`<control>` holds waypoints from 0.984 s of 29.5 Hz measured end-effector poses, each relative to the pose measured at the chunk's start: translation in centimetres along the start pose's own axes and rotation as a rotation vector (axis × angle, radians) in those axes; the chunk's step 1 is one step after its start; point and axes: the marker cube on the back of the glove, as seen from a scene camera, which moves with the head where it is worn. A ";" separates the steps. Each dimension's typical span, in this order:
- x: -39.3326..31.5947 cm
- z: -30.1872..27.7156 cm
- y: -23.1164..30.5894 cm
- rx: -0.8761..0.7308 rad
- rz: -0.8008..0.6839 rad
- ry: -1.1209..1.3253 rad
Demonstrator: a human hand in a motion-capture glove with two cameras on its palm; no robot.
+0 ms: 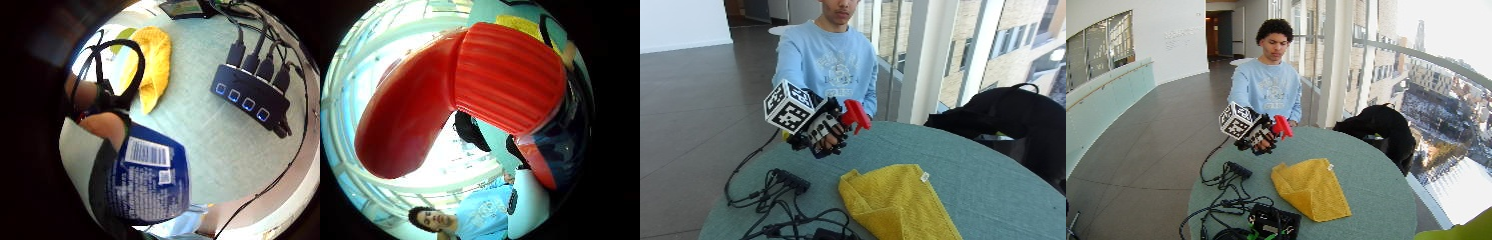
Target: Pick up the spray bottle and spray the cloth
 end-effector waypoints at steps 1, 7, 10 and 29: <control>0.0 0.0 0.0 0.003 0.003 0.004; -0.3 0.0 0.0 0.004 0.023 0.008; -0.5 0.3 0.1 -0.001 0.023 0.006; -0.9 0.9 -0.3 0.002 0.043 0.026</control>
